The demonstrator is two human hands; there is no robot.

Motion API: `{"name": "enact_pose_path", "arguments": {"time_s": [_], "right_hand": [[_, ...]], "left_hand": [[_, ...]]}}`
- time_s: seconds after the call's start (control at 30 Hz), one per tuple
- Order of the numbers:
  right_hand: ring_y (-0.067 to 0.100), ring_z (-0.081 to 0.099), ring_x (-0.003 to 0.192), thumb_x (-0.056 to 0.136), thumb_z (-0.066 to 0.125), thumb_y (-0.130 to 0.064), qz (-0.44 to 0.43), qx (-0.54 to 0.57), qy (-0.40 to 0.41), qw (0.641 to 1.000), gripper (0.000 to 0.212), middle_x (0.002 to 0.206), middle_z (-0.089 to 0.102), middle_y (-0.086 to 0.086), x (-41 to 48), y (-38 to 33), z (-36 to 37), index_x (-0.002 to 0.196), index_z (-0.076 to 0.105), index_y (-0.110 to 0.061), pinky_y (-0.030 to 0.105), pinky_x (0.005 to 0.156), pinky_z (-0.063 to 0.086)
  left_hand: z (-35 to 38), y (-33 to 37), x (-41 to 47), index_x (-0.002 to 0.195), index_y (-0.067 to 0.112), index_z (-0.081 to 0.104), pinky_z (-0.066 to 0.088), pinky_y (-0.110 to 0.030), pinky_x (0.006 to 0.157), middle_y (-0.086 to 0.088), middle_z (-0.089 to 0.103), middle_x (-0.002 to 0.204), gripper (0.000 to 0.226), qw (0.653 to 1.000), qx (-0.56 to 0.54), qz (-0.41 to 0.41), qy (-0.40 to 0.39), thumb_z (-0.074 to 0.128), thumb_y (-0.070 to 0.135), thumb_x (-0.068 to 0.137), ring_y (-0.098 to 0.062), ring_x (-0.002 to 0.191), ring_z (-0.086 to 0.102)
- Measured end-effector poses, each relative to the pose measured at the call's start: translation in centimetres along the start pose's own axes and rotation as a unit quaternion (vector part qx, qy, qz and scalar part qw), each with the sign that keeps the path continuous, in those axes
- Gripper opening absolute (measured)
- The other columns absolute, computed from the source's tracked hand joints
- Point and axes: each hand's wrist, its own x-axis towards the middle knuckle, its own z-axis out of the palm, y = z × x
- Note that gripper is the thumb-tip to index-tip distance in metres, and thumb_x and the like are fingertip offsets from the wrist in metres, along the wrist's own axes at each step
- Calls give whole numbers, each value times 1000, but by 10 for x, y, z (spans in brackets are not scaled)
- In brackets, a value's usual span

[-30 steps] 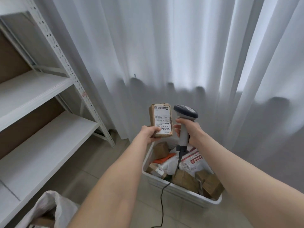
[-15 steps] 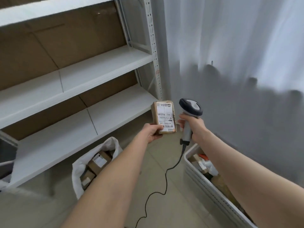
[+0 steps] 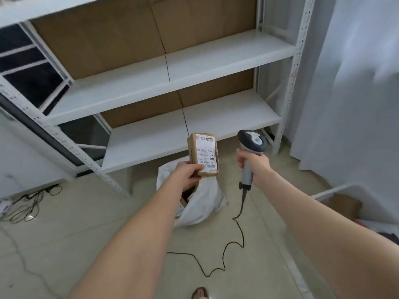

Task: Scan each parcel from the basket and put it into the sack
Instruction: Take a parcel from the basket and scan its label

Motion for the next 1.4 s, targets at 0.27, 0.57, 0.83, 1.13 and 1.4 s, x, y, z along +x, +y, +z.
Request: {"name": "enact_pose_path", "arguments": {"time_s": [0.27, 0.57, 0.83, 1.13, 1.4], "right_hand": [[17, 56, 64, 82, 76, -14, 32, -38, 19, 999, 17, 73, 64, 7, 43, 47, 119, 89, 63, -6, 32, 84, 51], [14, 58, 66, 84, 74, -13, 84, -53, 55, 993, 14, 75, 64, 6, 106, 112, 246, 83, 61, -8, 26, 72, 52], [19, 59, 71, 80, 78, -14, 104, -59, 64, 991, 23, 78, 65, 7, 190, 178, 276, 97, 65, -7, 33, 72, 55], [23, 60, 85, 84, 75, -22, 181, -95, 82, 975, 32, 94, 64, 7, 277, 251, 291, 110, 59, -12, 39, 84, 51], [11, 52, 75, 90, 68, -22, 219, -70, 121, 966, 45, 120, 59, 8, 345, 330, 302, 130, 52, -10, 31, 82, 42]], "left_hand": [[-108, -5, 78, 121, -1, 57, 58, -32, 55, -16, 65, 119, 35, 999, -25, -38, -7, 63, -4, 87, -22, 83, 67], [-216, -19, 206, 113, 4, 56, 56, -29, 68, -9, 65, 104, 28, 996, 9, -83, -21, 66, 1, 86, -20, 84, 64], [-226, -48, 301, 112, 5, 57, 56, -27, 61, -9, 67, 112, 26, 991, 19, -130, -38, 66, 5, 88, -17, 82, 67], [-216, -96, 399, 119, 8, 58, 57, -32, 68, -10, 67, 108, 27, 984, 22, -173, -33, 56, 6, 93, -22, 89, 66], [-212, -168, 495, 117, 11, 58, 54, -43, 90, -10, 68, 108, 28, 967, 142, -207, -32, 57, 18, 90, -27, 98, 65]]}}
